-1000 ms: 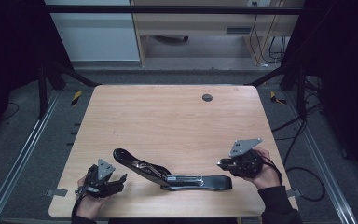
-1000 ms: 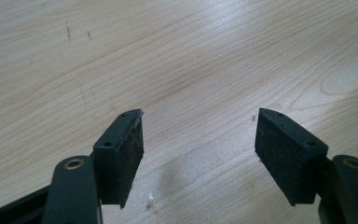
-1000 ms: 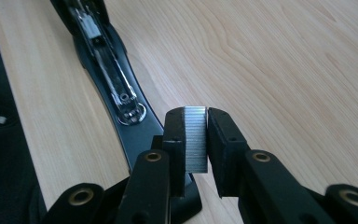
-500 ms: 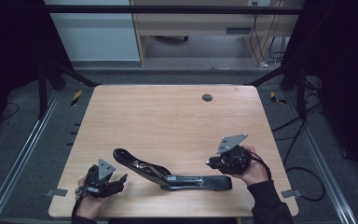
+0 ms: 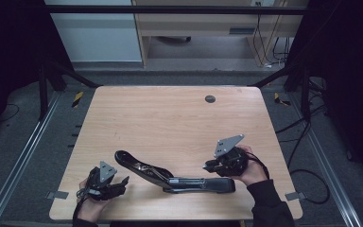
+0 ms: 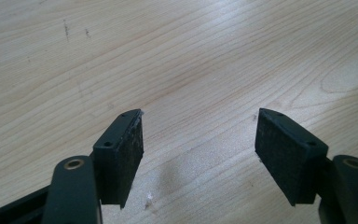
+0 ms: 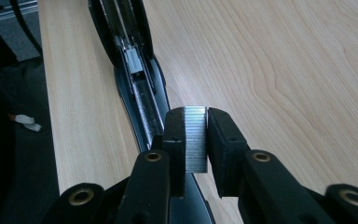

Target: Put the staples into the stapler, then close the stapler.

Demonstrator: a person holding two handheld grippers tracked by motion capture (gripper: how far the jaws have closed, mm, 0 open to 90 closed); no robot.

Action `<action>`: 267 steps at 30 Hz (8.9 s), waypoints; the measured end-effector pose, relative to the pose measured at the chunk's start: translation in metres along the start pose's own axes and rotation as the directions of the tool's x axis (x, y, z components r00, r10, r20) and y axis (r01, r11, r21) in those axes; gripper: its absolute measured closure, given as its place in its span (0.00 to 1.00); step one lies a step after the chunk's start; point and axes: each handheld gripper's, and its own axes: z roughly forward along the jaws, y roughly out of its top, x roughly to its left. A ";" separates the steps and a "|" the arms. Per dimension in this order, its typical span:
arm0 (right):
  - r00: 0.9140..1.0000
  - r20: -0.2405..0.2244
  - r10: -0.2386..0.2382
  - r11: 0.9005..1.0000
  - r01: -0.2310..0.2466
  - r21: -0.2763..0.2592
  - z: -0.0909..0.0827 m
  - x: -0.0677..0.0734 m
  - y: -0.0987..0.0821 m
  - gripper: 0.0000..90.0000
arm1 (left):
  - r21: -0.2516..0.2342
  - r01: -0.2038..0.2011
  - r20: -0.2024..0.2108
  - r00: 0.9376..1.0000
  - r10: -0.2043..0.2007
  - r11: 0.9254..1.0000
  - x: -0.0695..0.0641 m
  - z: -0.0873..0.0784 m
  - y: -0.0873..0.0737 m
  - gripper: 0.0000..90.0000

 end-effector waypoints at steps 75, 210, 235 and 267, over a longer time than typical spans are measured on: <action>0.957 -0.236 -0.172 0.975 0.198 0.095 0.053 0.005 0.023 0.87 | 0.010 -0.001 0.002 1.000 0.001 1.000 0.000 0.002 0.000 0.35; 0.792 0.363 0.491 0.870 -0.422 -0.257 -0.021 0.017 -0.129 0.59 | -0.297 0.130 0.120 0.988 -0.098 0.946 0.000 -0.053 0.010 0.34; 0.842 0.270 0.467 0.880 -0.414 -0.233 -0.016 0.028 -0.123 0.86 | -0.371 0.096 0.168 0.985 -0.035 0.924 -0.021 -0.080 0.020 0.34; 0.866 0.231 0.443 0.895 -0.415 -0.163 -0.003 0.028 -0.117 1.00 | -0.381 0.086 0.182 0.983 -0.017 0.921 -0.034 -0.072 0.046 0.39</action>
